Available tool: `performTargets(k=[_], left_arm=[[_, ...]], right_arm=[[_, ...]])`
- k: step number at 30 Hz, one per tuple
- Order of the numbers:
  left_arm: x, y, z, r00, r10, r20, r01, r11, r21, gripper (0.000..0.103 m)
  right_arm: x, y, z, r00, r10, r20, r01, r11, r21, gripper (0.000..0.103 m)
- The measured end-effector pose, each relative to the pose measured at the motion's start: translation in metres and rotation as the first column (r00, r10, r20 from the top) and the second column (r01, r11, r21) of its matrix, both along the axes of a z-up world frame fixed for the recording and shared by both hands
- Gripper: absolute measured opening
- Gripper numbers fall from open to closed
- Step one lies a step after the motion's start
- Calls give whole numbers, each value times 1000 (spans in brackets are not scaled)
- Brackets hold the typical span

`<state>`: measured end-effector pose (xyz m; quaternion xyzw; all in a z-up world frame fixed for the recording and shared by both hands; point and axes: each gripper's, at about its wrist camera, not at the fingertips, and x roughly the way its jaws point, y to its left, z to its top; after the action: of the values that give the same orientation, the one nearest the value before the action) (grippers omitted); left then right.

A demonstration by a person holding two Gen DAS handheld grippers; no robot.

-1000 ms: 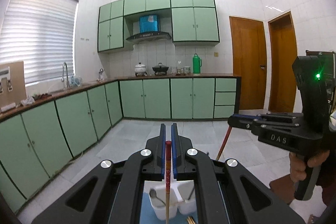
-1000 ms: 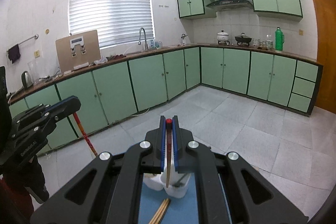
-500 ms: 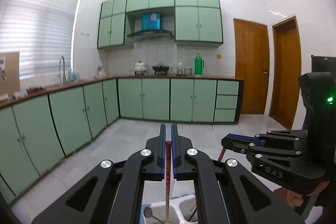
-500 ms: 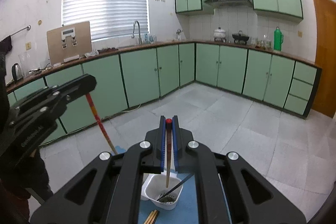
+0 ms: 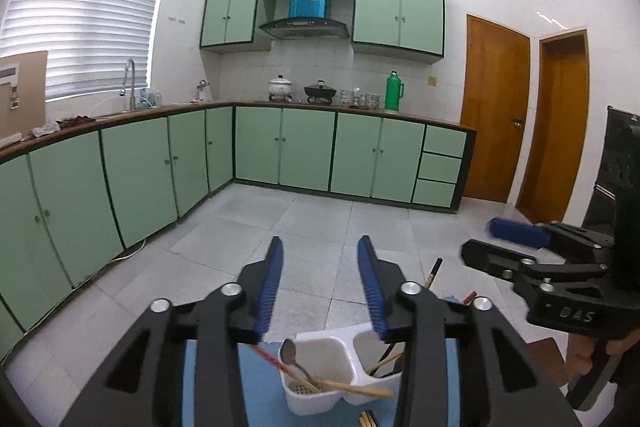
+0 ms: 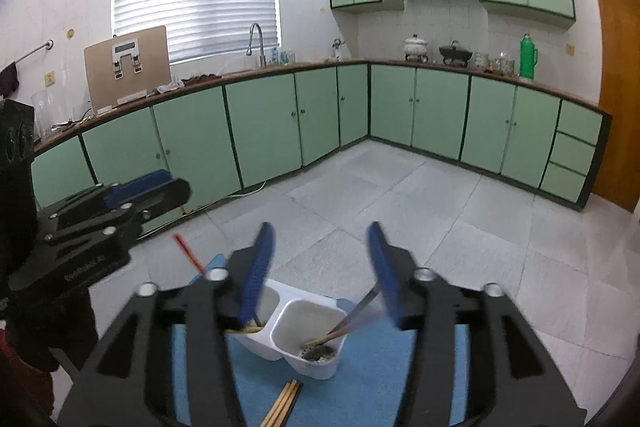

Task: Organize utensils
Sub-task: 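Withdraw both open tools from the holder back toward the chopsticks on the mat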

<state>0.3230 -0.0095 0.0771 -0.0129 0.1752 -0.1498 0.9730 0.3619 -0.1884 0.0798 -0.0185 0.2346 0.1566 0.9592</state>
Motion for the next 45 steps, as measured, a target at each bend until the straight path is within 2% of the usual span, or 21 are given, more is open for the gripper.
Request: performTargets(k=[1, 3, 5, 6, 10, 16, 20, 28, 41, 45], left_arm=[[-8, 2, 1, 1000, 6, 4, -6, 1000, -1, 48], [-24, 5, 2, 1000, 24, 14, -24, 1000, 8, 51], [-43, 6, -2, 999, 34, 16, -34, 999, 16, 55], [-55, 7, -8, 999, 42, 8, -42, 999, 14, 59], [-90, 9, -39, 998, 52, -41, -51, 999, 11, 62], [-124, 4, -94, 990, 62, -125, -58, 998, 28, 65], [-144, -1, -132, 979, 75, -188, -62, 995, 72, 67], [-174, 2, -182, 950, 102, -297, -82, 993, 81, 67], [-197, 3, -214, 917, 149, -370, -84, 979, 187, 67], [-198, 6, -217, 910, 157, -383, -92, 979, 184, 68]], right_arm=[[-9, -2, 2, 1000, -16, 20, 16, 1000, 1, 69], [-23, -8, 3, 999, -32, 39, 32, 999, 1, 75], [-42, -14, 2, 997, -50, 54, 50, 999, 3, 87], [-49, -18, -1, 996, -61, 59, 61, 998, 5, 88], [-81, -27, -23, 996, -79, 41, 79, 997, 3, 92], [-125, -28, -80, 991, -133, -19, 132, 991, -29, 93], [-146, -25, -121, 984, -159, -77, 155, 987, -48, 94], [-174, -23, -171, 963, -187, -194, 186, 982, -20, 94], [-211, 9, -220, 941, -138, -308, 115, 989, -92, 93], [-215, 20, -230, 932, -120, -342, 82, 989, -124, 81]])
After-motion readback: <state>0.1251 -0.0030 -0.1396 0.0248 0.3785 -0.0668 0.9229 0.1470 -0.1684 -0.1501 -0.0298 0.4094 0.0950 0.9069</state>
